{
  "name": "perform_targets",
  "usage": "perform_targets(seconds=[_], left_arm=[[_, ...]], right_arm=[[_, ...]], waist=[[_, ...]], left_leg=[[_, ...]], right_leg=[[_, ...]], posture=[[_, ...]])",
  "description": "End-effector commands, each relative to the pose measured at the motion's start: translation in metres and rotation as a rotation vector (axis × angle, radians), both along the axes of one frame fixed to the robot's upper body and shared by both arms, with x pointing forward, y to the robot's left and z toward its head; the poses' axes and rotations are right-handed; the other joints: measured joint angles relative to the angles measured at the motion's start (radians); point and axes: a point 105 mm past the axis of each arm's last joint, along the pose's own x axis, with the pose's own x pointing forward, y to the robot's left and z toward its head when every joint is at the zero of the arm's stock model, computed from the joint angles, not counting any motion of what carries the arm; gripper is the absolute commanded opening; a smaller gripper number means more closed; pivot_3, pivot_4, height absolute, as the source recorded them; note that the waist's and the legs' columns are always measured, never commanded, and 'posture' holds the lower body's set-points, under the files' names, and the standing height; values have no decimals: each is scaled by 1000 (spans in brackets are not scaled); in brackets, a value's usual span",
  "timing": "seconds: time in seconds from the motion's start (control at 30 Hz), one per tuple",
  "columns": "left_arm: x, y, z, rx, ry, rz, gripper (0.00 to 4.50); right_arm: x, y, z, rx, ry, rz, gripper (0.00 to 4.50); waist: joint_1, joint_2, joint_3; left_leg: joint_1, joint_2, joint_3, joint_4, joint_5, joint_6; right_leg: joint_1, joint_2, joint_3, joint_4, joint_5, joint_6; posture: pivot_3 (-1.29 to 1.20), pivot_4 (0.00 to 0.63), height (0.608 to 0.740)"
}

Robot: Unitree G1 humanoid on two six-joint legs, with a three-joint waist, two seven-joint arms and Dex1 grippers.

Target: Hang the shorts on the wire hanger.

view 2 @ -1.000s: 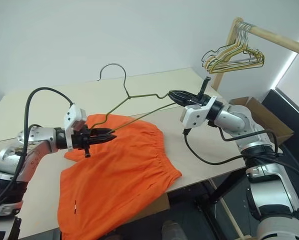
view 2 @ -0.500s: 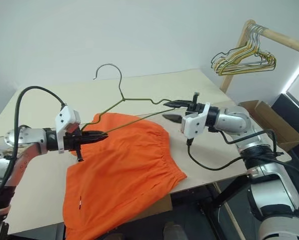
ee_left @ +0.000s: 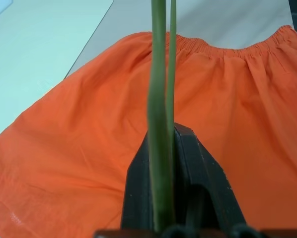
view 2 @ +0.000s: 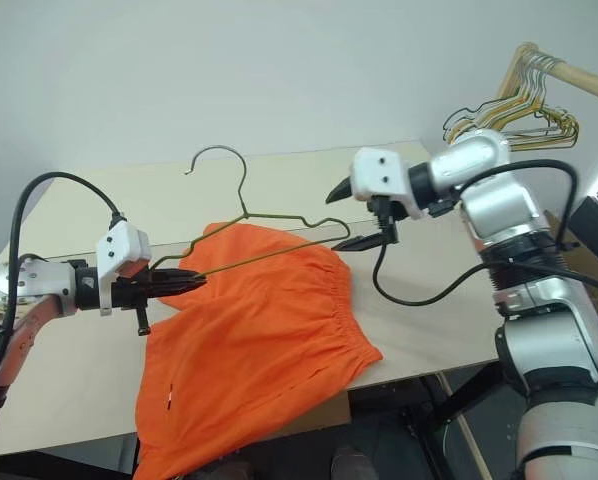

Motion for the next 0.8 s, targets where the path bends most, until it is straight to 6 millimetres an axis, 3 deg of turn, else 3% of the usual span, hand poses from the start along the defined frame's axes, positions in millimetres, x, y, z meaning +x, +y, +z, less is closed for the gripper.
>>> perform_targets(seconds=[0.03,0.2,0.23,0.33,0.67,0.8], left_arm=[[2,-4,16,15,-74,-29,0],[2,-7,16,17,-75,-42,0],[1,-7,16,19,-74,-45,0],[-1,-8,14,26,-69,-51,0],[1,-10,12,49,-73,-77,0],[1,-12,15,41,-84,-95,0]], right_arm=[[6,6,0,-85,6,-22,4453],[15,15,-8,-137,9,-50,4453],[15,17,-8,-140,16,-42,4288],[14,22,-6,-150,19,-26,3571],[6,26,-6,-184,-8,26,116],[5,23,-12,-198,4,25,44]], waist=[[7,0,0],[8,0,0],[8,0,0],[7,0,0],[6,0,0],[6,0,0]], left_leg=[[0,0,0,0,0,0],[-2,0,1,0,0,0],[-3,0,1,0,0,0],[-7,0,1,1,1,-1],[-15,0,1,5,1,-2],[-15,0,1,5,1,-3]], right_leg=[[0,0,0,0,0,0],[-2,0,0,0,0,0],[-3,0,0,0,0,0],[-7,0,0,1,0,0],[-17,1,0,9,1,-1],[-17,1,0,9,1,-1]], posture=[[-15,0,740],[-14,0,740],[-9,0,740],[-9,0,740],[-20,0,740],[-22,0,740]])
